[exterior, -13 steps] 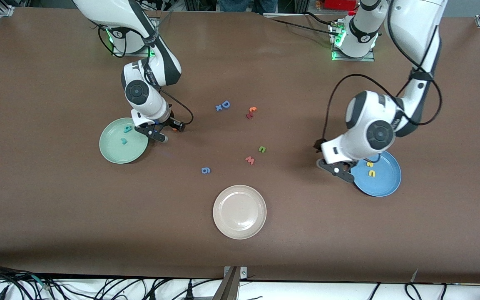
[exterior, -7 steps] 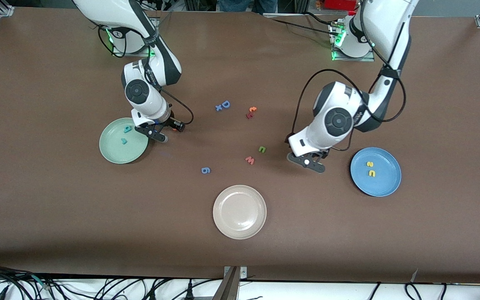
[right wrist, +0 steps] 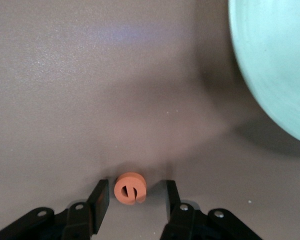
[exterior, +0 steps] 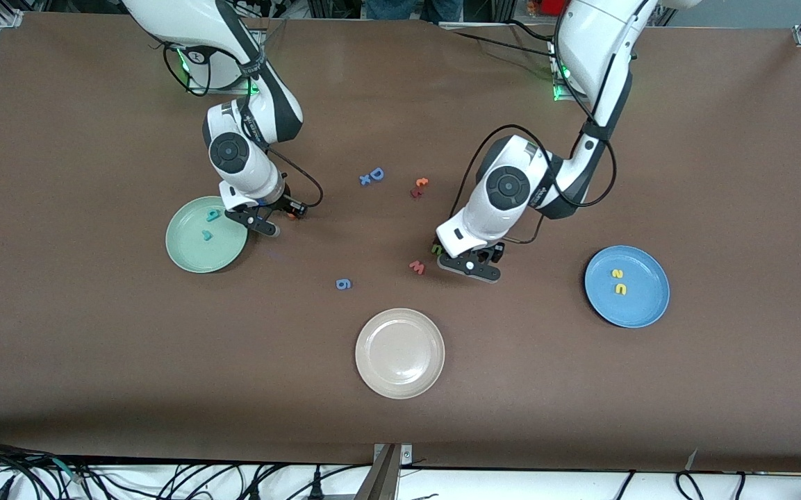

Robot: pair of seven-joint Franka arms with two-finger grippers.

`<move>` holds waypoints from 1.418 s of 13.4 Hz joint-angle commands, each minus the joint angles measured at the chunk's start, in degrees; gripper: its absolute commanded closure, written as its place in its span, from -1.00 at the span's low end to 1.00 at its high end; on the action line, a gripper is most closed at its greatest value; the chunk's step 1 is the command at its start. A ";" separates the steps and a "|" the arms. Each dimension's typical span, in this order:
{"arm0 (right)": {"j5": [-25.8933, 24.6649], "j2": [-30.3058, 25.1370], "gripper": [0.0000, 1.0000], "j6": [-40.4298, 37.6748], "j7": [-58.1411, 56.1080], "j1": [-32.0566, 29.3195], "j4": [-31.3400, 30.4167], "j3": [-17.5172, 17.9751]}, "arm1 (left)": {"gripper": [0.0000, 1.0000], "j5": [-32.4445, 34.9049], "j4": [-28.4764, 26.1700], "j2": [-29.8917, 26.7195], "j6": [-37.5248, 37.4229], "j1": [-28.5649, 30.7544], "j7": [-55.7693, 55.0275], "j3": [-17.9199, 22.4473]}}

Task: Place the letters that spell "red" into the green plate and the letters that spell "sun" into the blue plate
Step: 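Grasp the orange letter with the right gripper while the left gripper grasps green U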

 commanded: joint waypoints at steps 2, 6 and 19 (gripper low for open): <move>0.62 0.53 -0.06 3.31 0.42 0.36 -1.05 0.65 | -0.71 -0.77 1.78 3.04 3.91 -2.39 -3.84 0.63; 0.62 0.53 0.34 3.14 0.33 0.54 -1.05 0.65 | -0.63 -0.68 1.52 4.63 5.68 -3.45 -4.55 0.20; 0.27 -6.94 0.76 -10.30 -18.36 0.45 1.32 -9.17 | -0.14 3.36 0.81 6.92 5.68 -5.21 -6.49 0.20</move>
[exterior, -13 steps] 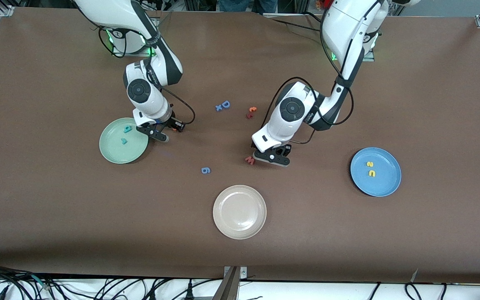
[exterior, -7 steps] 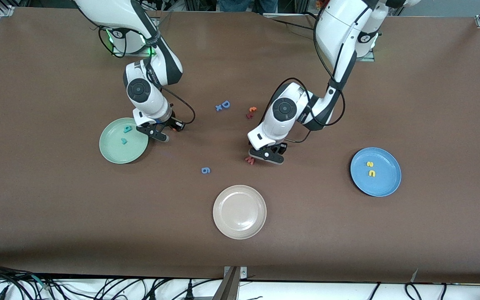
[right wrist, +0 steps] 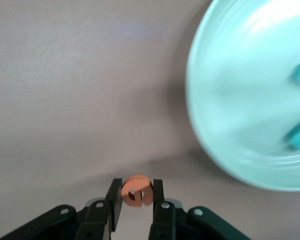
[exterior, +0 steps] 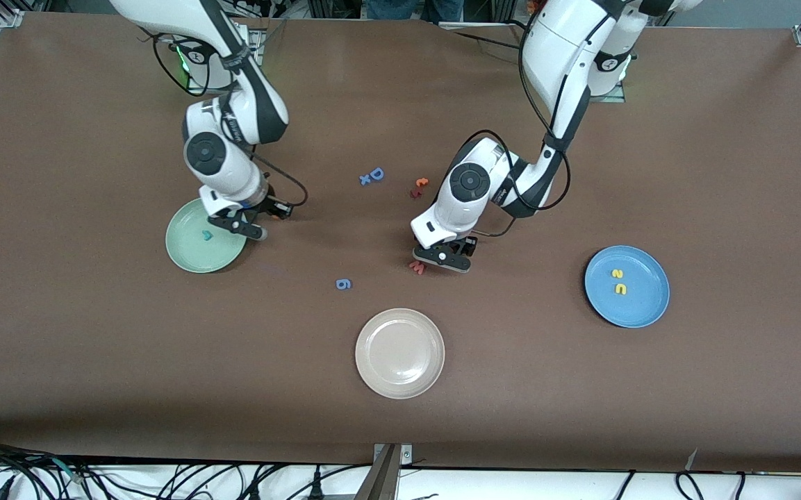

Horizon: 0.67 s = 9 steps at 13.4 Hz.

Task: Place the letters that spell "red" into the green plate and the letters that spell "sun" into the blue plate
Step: 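Grasp the orange letter with the right gripper while the left gripper grasps green U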

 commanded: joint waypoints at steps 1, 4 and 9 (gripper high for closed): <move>0.30 -1.84 0.76 -2.74 -8.83 0.22 -0.06 -4.16 | -0.05 1.54 0.73 1.14 0.17 -0.74 -1.49 0.31; 0.30 -0.97 0.76 -2.57 -15.00 -0.56 0.38 -6.64 | 0.11 4.62 0.73 1.14 0.17 -0.57 -1.57 0.31; 0.39 3.51 0.76 2.16 -19.41 -3.47 1.08 -6.64 | 0.65 4.71 0.82 1.14 -0.01 -0.13 -1.22 0.49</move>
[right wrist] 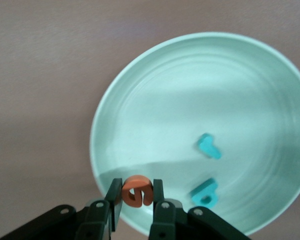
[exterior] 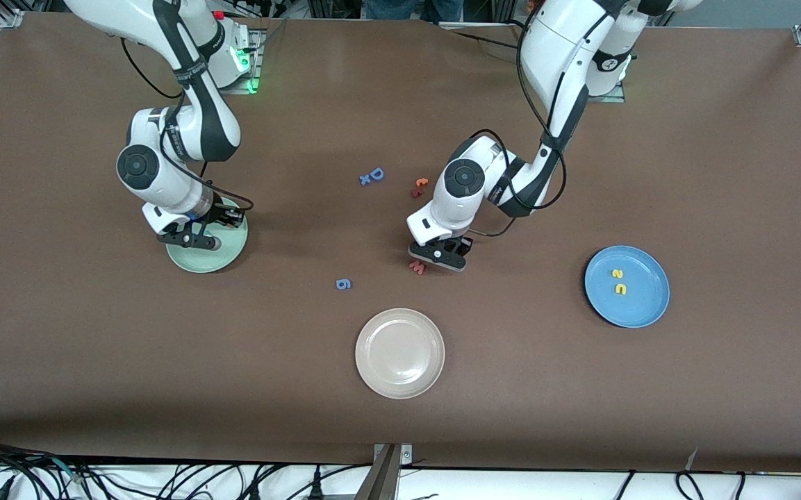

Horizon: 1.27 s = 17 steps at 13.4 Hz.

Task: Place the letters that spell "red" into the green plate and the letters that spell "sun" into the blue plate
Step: 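Place the orange letter on the green plate while the left gripper carries green U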

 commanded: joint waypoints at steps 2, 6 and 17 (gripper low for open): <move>0.47 3.65 0.76 3.23 -1.61 -0.49 0.93 0.16 | 0.76 1.80 0.62 1.05 -0.10 0.20 0.70 1.00; 0.47 3.84 -0.99 3.24 -1.79 -1.19 0.93 0.16 | 0.83 1.72 0.71 -1.84 -3.60 3.27 8.94 2.05; -2.24 -0.47 -1.00 -46.81 -2.05 -1.19 31.38 -3.53 | 0.74 0.31 0.27 -7.04 -12.67 24.88 60.09 6.71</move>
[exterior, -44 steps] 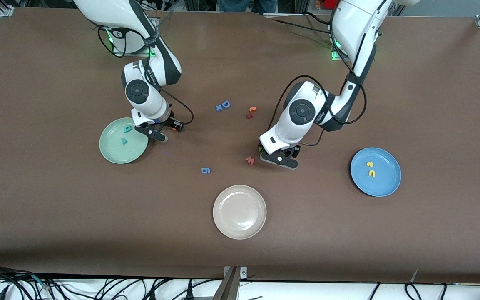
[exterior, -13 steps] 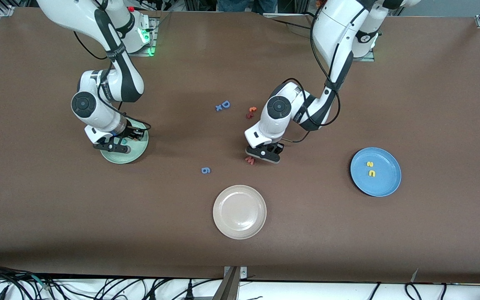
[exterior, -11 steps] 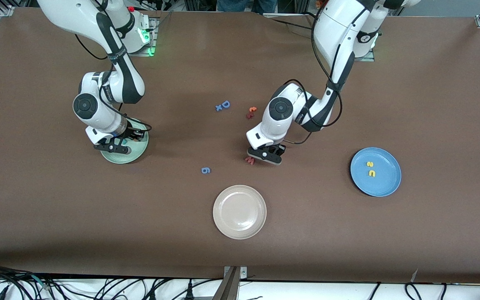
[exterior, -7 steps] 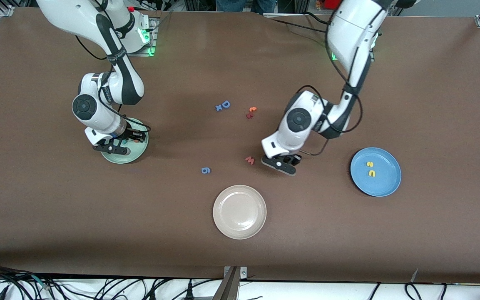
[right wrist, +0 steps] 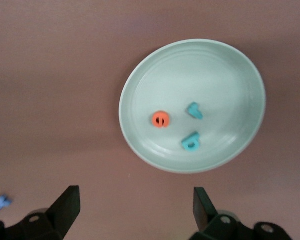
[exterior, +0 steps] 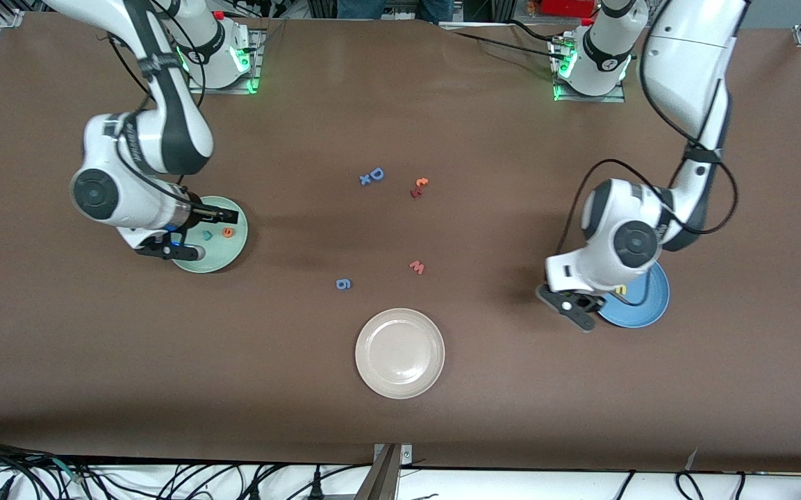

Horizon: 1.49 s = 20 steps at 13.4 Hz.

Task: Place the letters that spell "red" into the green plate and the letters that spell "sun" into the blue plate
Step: 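Place the orange letter on the green plate while the left gripper carries green U, then release green U on the blue plate while the right gripper withdraws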

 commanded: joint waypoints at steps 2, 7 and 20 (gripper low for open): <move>-6.14 0.84 -1.00 -17.26 -4.05 -0.41 16.13 -0.73 | 0.72 -0.05 -1.22 -0.81 -0.93 4.83 12.76 0.20; -6.43 -0.92 -1.00 -23.53 -11.01 2.23 22.75 -7.31 | -0.23 -1.46 -1.58 1.04 -1.64 8.09 19.65 0.20; -11.88 -18.33 -1.00 -10.71 -12.86 -26.07 8.94 17.63 | -1.00 -2.51 10.89 -16.35 -25.60 8.09 -0.79 -0.24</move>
